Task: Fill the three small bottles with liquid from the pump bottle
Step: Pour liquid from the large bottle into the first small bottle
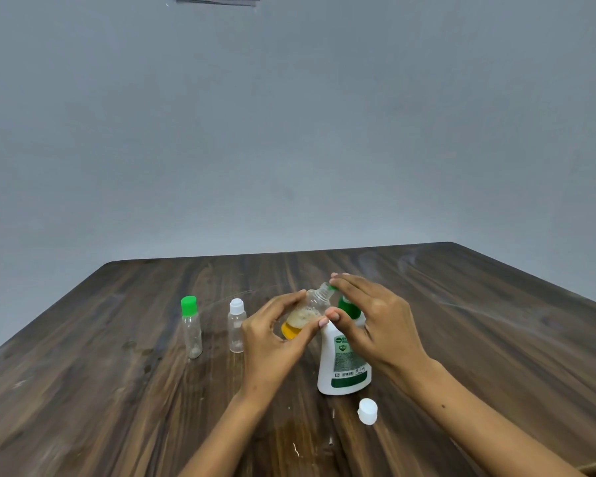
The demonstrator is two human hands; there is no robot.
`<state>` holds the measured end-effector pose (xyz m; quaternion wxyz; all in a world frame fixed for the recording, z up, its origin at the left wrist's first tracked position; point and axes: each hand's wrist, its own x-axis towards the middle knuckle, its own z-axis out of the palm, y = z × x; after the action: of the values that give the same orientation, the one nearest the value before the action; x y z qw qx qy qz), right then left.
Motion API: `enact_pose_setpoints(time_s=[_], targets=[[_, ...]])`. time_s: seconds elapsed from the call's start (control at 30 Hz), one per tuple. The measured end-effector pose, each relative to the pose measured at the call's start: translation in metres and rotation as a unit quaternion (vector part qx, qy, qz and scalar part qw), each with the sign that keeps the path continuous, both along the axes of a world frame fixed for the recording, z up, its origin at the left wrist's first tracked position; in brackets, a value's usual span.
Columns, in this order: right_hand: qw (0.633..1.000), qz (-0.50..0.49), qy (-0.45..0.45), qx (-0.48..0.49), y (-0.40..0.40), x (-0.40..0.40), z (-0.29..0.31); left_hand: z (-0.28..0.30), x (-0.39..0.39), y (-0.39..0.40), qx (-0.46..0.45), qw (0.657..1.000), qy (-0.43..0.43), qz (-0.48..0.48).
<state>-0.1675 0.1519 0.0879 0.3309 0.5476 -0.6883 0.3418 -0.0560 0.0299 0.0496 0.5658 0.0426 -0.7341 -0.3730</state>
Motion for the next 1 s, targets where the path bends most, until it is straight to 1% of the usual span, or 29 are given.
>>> enact_pose_setpoints(time_s=[0.17, 0.33, 0.53, 0.7, 0.9, 1.0], targets=[[1.0, 0.003, 0.019, 0.0, 0.004, -0.001, 0.012, 0.002, 0.001, 0.003, 0.011, 1.0, 0.003, -0.002], [1.0, -0.007, 0.009, -0.003, 0.002, 0.002, 0.005, 0.0, 0.0, 0.001, 0.039, 0.999, -0.012, -0.014], [1.0, -0.003, 0.015, 0.017, 0.004, 0.0, 0.011, 0.003, -0.002, -0.003, -0.014, 0.999, -0.031, -0.006], [1.0, -0.01, 0.01, 0.021, 0.004, 0.003, 0.006, 0.006, -0.001, 0.0, -0.023, 0.999, -0.026, -0.001], [0.999, 0.0, 0.019, 0.036, 0.007, 0.001, 0.019, 0.003, -0.002, 0.0, 0.002, 1.0, -0.018, -0.001], [0.999, -0.005, 0.008, 0.031, 0.004, 0.003, 0.013, 0.004, -0.001, 0.001, 0.0, 1.0, -0.013, -0.002]])
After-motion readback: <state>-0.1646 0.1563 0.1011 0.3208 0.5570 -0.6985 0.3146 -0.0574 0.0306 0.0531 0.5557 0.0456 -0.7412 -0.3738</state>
